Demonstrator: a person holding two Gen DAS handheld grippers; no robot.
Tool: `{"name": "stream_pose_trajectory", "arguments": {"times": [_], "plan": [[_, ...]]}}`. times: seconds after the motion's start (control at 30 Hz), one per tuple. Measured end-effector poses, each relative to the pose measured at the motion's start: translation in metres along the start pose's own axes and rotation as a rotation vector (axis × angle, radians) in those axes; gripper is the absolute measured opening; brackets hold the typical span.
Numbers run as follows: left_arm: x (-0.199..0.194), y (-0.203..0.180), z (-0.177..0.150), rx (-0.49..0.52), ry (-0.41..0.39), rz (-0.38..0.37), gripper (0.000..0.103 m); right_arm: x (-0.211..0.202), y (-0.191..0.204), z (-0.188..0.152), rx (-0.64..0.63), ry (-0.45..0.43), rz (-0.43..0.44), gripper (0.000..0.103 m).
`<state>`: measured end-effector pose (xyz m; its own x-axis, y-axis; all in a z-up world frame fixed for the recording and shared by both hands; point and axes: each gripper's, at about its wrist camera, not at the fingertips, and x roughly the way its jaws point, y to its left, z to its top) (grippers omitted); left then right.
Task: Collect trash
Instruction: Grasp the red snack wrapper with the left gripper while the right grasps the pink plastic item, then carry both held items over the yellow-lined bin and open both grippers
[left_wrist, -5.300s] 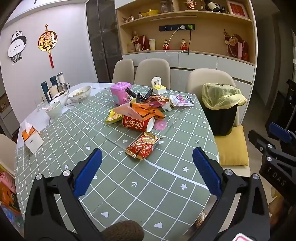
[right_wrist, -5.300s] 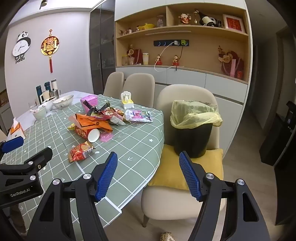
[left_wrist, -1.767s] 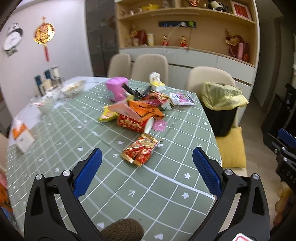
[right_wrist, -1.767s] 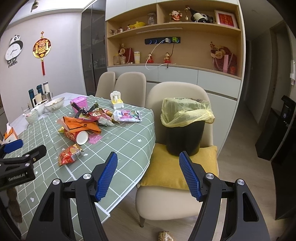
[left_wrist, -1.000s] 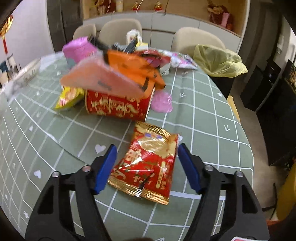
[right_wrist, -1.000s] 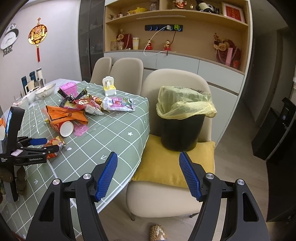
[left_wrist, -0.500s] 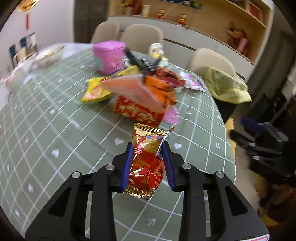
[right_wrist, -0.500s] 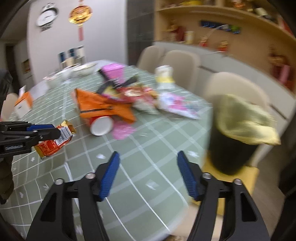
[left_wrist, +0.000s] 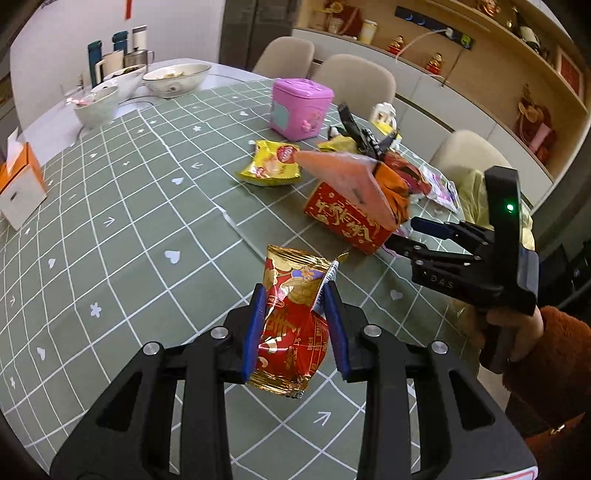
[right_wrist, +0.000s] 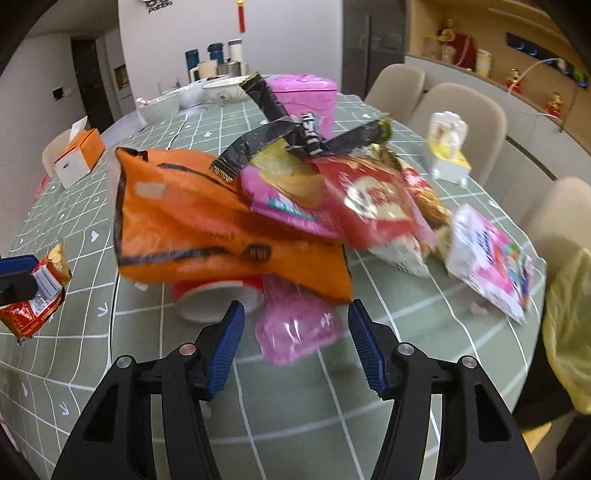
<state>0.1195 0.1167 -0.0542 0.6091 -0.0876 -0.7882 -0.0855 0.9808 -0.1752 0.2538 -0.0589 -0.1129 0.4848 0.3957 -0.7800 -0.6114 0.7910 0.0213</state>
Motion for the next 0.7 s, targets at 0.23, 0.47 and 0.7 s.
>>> {"name": "stream_pose_trajectory", "arguments": {"times": [0.23,0.47,0.7], "plan": [[-0.003,-0.015,0.014,0.006,-0.032,-0.018,0.031,-0.017,-0.009,-0.008,0.022,0.023,0.031,0.038],[-0.004,-0.053,0.041,0.019,-0.087,-0.081,0.031,-0.081,-0.035,-0.023,0.067,-0.054,0.024,0.038],[0.001,-0.115,0.082,0.086,-0.156,-0.141,0.031,-0.143,-0.093,-0.019,0.127,-0.158,-0.036,0.038]]}}
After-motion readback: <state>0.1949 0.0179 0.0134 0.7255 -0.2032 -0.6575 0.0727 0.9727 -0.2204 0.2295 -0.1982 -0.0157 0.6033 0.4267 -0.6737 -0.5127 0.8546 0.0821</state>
